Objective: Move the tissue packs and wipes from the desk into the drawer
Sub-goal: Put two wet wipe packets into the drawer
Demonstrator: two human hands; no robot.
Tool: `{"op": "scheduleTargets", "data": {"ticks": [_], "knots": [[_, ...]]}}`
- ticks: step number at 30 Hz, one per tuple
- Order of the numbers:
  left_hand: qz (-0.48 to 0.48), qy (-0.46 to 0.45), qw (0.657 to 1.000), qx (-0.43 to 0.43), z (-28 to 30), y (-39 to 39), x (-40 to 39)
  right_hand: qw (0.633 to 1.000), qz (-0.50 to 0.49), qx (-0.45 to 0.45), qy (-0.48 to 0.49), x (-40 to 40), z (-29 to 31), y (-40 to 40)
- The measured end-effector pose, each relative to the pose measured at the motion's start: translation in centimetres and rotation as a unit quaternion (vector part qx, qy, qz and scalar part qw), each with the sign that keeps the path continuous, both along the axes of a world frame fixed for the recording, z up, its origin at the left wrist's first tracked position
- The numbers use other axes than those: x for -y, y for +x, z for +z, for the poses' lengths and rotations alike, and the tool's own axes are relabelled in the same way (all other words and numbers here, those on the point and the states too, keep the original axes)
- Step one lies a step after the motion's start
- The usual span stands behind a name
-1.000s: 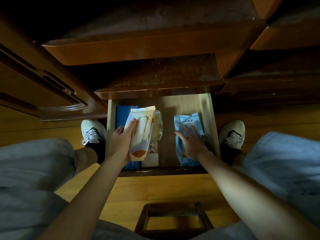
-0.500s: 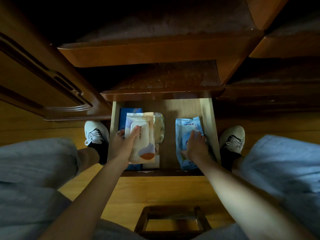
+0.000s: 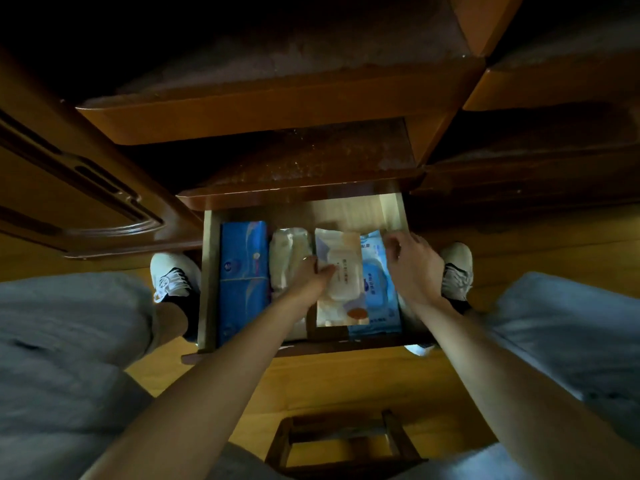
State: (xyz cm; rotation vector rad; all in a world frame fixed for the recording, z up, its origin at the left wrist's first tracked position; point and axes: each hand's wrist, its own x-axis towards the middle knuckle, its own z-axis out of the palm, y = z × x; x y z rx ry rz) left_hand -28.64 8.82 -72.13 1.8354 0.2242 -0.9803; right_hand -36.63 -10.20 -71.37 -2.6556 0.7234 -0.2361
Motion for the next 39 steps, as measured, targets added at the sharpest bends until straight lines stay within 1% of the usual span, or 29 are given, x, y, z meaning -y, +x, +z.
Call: {"op": "scheduleTargets", "data": {"ticks": [2, 4, 5, 6, 8, 11, 14, 16, 18, 20, 24, 26, 28, 29, 31, 33, 34, 36, 37, 39], "knots": [[-0.046, 0.012, 0.999, -0.002, -1.7, -0.6, 2.4, 0.999, -0.025, 0.013, 0.018, 1.4, 0.2, -1.2], [-0.086, 0.080, 0.993, 0.000, -3.1, -1.3, 4.1, 0.997, -0.052, 0.000, 0.049, 2.3, -0.3, -2.6], [-0.080, 0.110, 0.991, -0.010, -3.7, -1.7, 4.6, 0.996, -0.064, -0.013, 0.063, 2.5, -0.6, -3.3], [-0.063, 0.120, 0.990, -0.032, -4.1, -1.9, 4.9, 0.994, -0.074, -0.030, 0.073, 2.6, -1.0, -3.8], [-0.039, 0.091, 0.993, -0.071, -4.6, -2.2, 5.2, 0.991, -0.087, -0.045, 0.089, 2.4, -1.8, -4.1], [-0.030, 0.042, 0.996, -0.073, -5.0, -2.4, 5.5, 0.992, -0.082, -0.037, 0.093, 1.9, -2.5, -3.6], [-0.048, 0.052, 0.995, -0.066, -5.3, -2.7, 6.2, 0.987, -0.099, -0.044, 0.117, 1.4, -3.0, -2.7], [-0.095, 0.091, 0.990, -0.042, -5.5, -3.0, 6.5, 0.986, -0.102, -0.040, 0.128, 1.2, -3.2, -2.6], [-0.176, 0.129, 0.976, -0.012, -5.6, -3.0, 6.5, 0.985, -0.103, -0.033, 0.133, 1.1, -3.4, -2.7], [-0.212, 0.141, 0.967, -0.001, -5.6, -2.9, 6.4, 0.986, -0.104, -0.031, 0.129, 1.1, -3.5, -2.8], [-0.178, 0.101, 0.979, -0.015, -4.9, -2.6, 5.6, 0.987, -0.101, -0.041, 0.117, 1.1, -3.3, -3.0], [-0.170, 0.076, 0.982, -0.006, -3.6, -2.1, 4.7, 0.988, -0.099, -0.041, 0.111, 1.0, -2.5, -2.8], [-0.174, 0.051, 0.983, 0.019, -1.4, -1.1, 3.5, 0.992, -0.085, -0.019, 0.096, 0.9, -1.2, -2.3], [-0.185, 0.038, 0.981, 0.037, 0.1, -0.5, 2.7, 0.994, -0.071, -0.013, 0.085, 0.8, -0.5, -1.8], [-0.214, 0.034, 0.971, 0.096, 3.6, 0.7, 1.1, 0.996, -0.037, -0.028, 0.074, 0.3, 1.2, -0.8], [-0.230, 0.060, 0.951, 0.198, 7.9, 1.9, -0.4, 0.995, 0.000, -0.047, 0.088, -0.5, 3.2, 0.2], [-0.233, 0.073, 0.935, 0.259, 10.3, 2.4, -1.1, 0.993, 0.020, -0.047, 0.103, -0.9, 4.4, 0.6], [-0.229, 0.089, 0.889, 0.386, 15.7, 3.3, -2.7, 0.990, 0.061, -0.019, 0.125, -1.6, 7.3, 1.4], [-0.219, 0.095, 0.858, 0.455, 18.5, 3.6, -3.5, 0.988, 0.082, 0.006, 0.130, -1.9, 9.1, 1.8], [-0.190, 0.090, 0.778, 0.592, 24.2, 4.4, -5.1, 0.981, 0.119, 0.079, 0.133, -2.2, 13.9, 2.7]]}}
